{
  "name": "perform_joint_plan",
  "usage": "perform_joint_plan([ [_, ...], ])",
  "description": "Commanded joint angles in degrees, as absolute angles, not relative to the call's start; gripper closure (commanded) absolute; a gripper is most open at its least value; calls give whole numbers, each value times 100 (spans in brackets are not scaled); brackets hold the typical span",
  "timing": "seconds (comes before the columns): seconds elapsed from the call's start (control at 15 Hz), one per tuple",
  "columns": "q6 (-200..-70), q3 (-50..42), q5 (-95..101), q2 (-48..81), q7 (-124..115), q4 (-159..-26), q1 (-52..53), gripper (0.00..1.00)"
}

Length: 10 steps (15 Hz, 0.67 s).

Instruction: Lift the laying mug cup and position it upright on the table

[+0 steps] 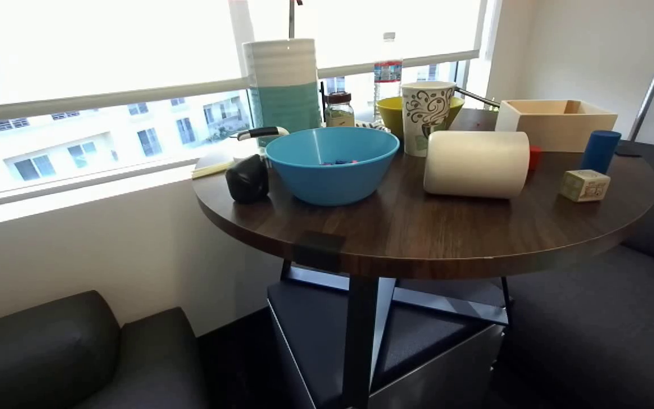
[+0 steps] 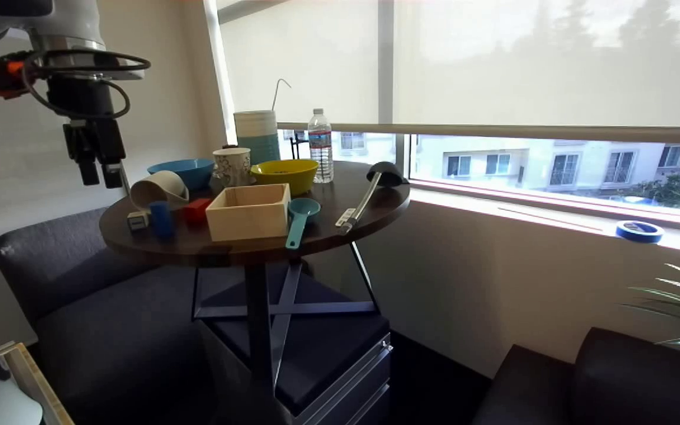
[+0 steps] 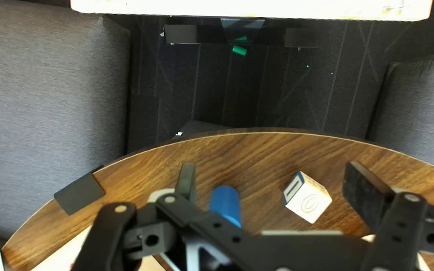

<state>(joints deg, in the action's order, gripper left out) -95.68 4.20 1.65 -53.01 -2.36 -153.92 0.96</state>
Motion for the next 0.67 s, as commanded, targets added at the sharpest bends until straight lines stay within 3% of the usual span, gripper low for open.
perform_joint_plan([
  [0.0, -10216, 272, 142, -5346, 240, -15568, 400, 0],
  [0.6, -12512, -388, 41, -5097, 1880, -15812, 1091, 0],
])
